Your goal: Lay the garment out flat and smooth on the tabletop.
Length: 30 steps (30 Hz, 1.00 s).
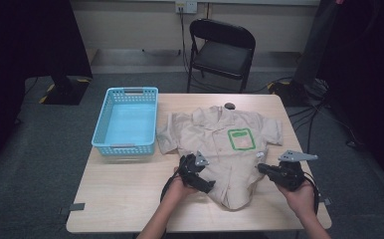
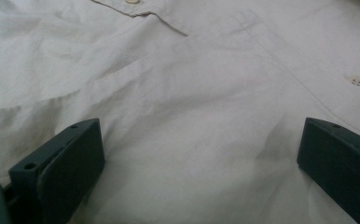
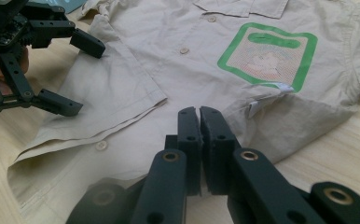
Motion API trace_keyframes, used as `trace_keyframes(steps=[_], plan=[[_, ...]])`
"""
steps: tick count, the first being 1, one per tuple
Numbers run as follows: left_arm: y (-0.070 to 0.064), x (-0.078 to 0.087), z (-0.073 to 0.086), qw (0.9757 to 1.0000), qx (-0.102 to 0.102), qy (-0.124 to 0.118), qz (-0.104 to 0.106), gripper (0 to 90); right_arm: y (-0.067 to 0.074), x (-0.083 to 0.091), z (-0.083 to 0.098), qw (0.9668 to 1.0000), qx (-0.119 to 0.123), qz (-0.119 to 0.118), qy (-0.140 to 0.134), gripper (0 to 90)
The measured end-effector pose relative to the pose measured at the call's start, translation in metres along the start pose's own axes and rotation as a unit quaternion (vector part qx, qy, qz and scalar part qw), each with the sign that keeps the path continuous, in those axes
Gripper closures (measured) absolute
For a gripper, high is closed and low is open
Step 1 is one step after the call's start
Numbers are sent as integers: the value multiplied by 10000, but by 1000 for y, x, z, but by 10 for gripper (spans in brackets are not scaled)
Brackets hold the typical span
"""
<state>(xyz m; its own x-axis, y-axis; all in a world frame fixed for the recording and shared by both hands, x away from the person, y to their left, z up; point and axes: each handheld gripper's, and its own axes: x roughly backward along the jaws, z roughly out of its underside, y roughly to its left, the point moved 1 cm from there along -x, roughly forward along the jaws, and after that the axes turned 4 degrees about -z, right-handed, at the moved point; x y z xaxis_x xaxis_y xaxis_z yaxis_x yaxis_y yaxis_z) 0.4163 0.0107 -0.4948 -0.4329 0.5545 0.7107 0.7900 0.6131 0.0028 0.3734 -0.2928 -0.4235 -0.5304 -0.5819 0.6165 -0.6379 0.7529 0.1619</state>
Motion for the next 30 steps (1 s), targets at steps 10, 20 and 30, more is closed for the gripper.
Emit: trace_keyframes(steps=[10, 20, 30], plan=[[0, 0, 0, 10000, -1, 0, 0, 0, -2, 11, 9, 10000, -51, -23, -29, 871], [0, 0, 0, 10000, -2, 1, 1, 0, -8, 22, 20, 9999, -153, -9, -51, 865], [0, 0, 0, 10000, -1, 0, 0, 0, -10, 28, 28, 9998, -194, -33, -42, 858]])
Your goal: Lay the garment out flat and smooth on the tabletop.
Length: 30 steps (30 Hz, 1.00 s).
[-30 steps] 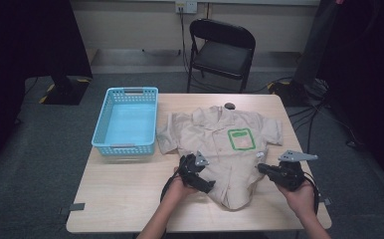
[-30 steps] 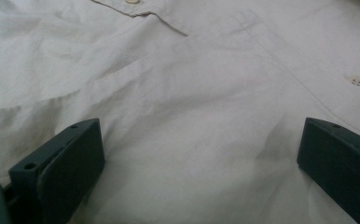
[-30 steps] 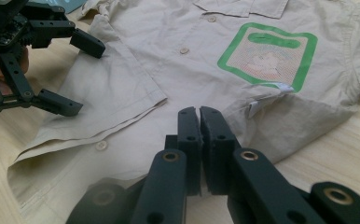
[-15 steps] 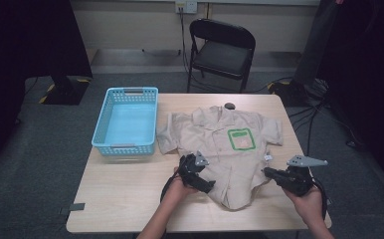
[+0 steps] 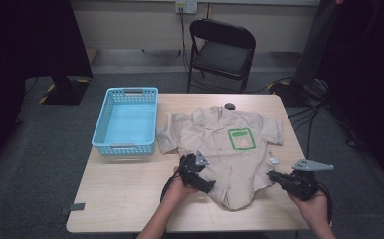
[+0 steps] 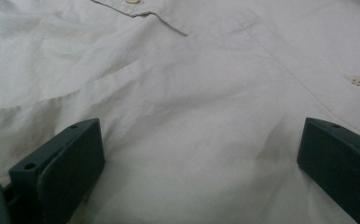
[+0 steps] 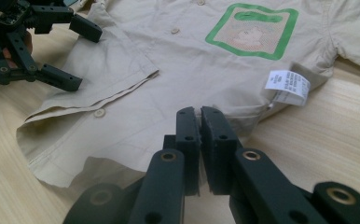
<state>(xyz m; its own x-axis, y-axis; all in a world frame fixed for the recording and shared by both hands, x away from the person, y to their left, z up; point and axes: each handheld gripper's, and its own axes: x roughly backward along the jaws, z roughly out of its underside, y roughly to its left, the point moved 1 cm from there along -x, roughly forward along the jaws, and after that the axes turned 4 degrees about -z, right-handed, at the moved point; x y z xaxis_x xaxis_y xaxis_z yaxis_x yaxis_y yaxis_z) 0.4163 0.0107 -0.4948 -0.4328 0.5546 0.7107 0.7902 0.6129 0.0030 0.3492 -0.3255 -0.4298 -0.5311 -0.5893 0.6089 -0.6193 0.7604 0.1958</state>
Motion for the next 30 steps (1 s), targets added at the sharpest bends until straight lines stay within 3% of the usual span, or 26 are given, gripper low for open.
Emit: trace_keyframes(steps=[11, 12, 16, 17, 19, 23, 25, 30], plan=[[0, 0, 0, 10000, -1, 1, 1, 0, -3, 5, 8, 10000, -73, -37, 36, 870], [0, 0, 0, 10000, -1, 1, 1, 0, -3, 4, 7, 10000, -70, -25, 34, 839], [0, 0, 0, 10000, -2, 1, 0, 0, -7, -1, 7, 9995, -138, 279, 45, 655], [0, 0, 0, 10000, 2, 1, 0, 0, -10, -4, 8, 9990, -175, 402, 77, 650], [0, 0, 0, 10000, -1, 2, 0, 0, -16, -7, 12, 9987, -261, 432, 84, 629], [0, 0, 0, 10000, -2, 2, 1, 0, -29, -14, 23, 9954, -456, 828, 139, 551], [0, 0, 0, 10000, -3, 3, 0, 0, -32, -14, 28, 9945, -394, 953, 164, 524], [0, 0, 0, 10000, 3, 2, -2, 0, -34, -16, 32, 9939, -383, 999, 278, 499]])
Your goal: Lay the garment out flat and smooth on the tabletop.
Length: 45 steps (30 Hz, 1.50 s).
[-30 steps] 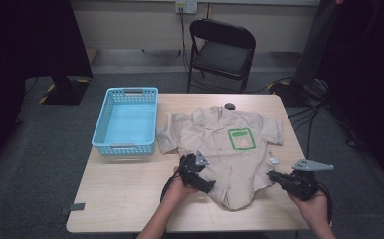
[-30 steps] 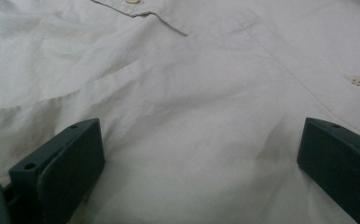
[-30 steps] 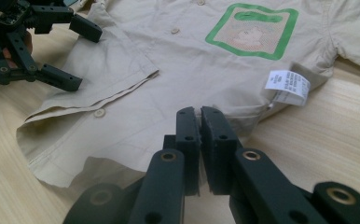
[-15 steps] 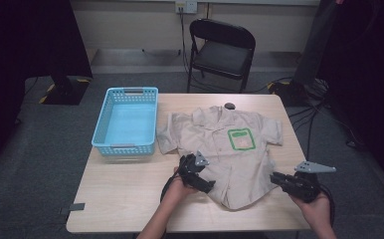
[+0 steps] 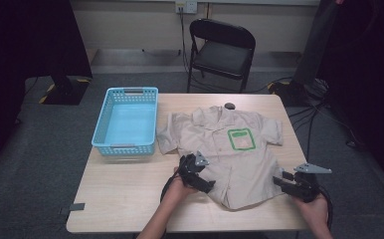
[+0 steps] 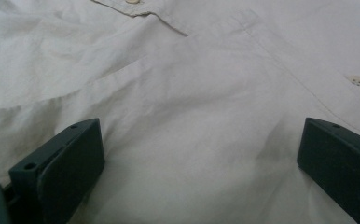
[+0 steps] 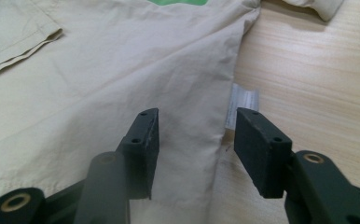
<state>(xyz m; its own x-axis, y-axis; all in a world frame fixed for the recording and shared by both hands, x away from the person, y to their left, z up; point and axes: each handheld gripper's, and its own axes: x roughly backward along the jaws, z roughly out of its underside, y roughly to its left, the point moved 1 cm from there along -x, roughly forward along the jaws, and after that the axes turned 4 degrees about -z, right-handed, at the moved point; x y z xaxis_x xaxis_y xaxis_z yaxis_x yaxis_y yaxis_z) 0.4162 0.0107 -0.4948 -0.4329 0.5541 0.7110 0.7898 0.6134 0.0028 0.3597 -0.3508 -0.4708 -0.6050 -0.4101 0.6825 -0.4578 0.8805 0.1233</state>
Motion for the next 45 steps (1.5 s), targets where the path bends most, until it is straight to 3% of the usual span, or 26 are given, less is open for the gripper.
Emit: trace_keyframes(steps=[3, 16, 26, 32, 33, 38, 39, 43, 45], plan=[[0, 0, 0, 10000, 4, 0, -1, 0, -2, -1, 2, 9999, 13, 66, 76, 538], [0, 0, 0, 10000, 1, -1, 0, 0, -6, 2, 11, 9991, 45, -351, 244, 880], [0, 0, 0, 10000, 1, -1, -2, 0, -5, 17, 19, 9983, 359, -204, 400, 900], [0, 0, 0, 10000, 4, -1, -2, 0, -11, 25, 24, 9990, 271, -137, 314, 900], [0, 0, 0, 10000, 1, -1, -1, 0, -12, 26, 24, 9994, 213, -147, 245, 886], [0, 0, 0, 10000, 3, -1, -2, 0, -8, 27, 8, 9997, 119, -179, -110, 559], [0, 0, 0, 10000, 1, -1, -1, 0, -7, 26, 5, 9997, 103, -187, -130, 539], [0, 0, 0, 10000, 4, -1, -2, 0, 1, 14, -17, 9987, 155, -405, -255, 385], [0, 0, 0, 10000, 1, -1, -1, 0, 5, 5, -26, 9982, 232, -439, -342, 263]])
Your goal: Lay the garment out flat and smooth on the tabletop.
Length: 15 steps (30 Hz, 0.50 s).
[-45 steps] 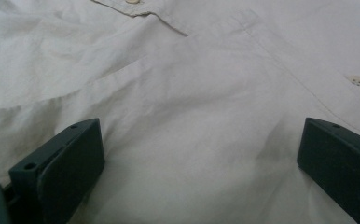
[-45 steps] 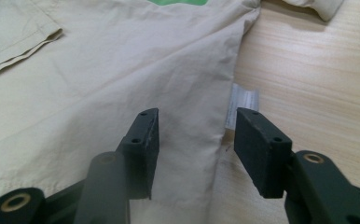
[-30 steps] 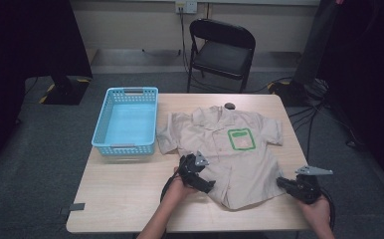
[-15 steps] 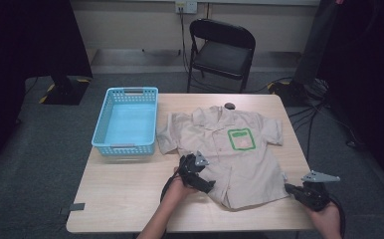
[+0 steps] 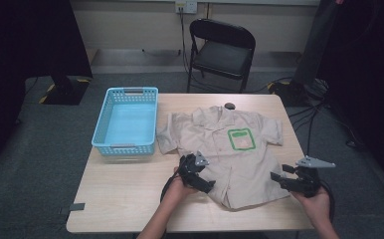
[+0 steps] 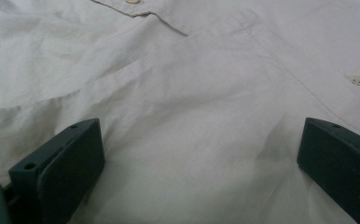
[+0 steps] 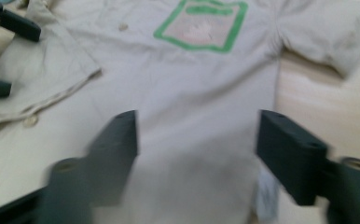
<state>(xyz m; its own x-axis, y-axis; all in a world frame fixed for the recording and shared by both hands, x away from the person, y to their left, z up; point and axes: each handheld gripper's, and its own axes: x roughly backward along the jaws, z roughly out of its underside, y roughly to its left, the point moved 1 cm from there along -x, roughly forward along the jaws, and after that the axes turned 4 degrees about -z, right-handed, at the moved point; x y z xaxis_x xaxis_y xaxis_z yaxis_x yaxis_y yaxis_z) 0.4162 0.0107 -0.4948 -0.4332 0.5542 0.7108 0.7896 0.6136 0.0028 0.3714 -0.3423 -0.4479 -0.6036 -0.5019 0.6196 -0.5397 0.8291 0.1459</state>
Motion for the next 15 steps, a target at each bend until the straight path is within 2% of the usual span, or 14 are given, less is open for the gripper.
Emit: trace_keyframes(steps=[2, 4, 6, 9, 12, 15], plan=[[0, 0, 0, 10000, 2, -1, 1, 0, 1, -13, -6, 9999, 144, -19, -14, 238], [0, 0, 0, 10000, 1, 1, 0, 0, 1, -25, -11, 9997, 173, -144, -71, 168], [0, 0, 0, 10000, 2, 0, 1, 0, 0, -40, -17, 9994, 246, -223, -96, 144], [0, 0, 0, 10000, 3, 0, 1, 0, -1, -56, -24, 9991, 420, -97, -42, 106], [0, 0, 0, 10000, 1, 0, -1, 0, -2, -67, -30, 9988, 484, -97, -10, 105], [0, 0, 0, 10000, 1, 0, 0, 0, 0, -77, -35, 9979, 594, -248, 36, 107]])
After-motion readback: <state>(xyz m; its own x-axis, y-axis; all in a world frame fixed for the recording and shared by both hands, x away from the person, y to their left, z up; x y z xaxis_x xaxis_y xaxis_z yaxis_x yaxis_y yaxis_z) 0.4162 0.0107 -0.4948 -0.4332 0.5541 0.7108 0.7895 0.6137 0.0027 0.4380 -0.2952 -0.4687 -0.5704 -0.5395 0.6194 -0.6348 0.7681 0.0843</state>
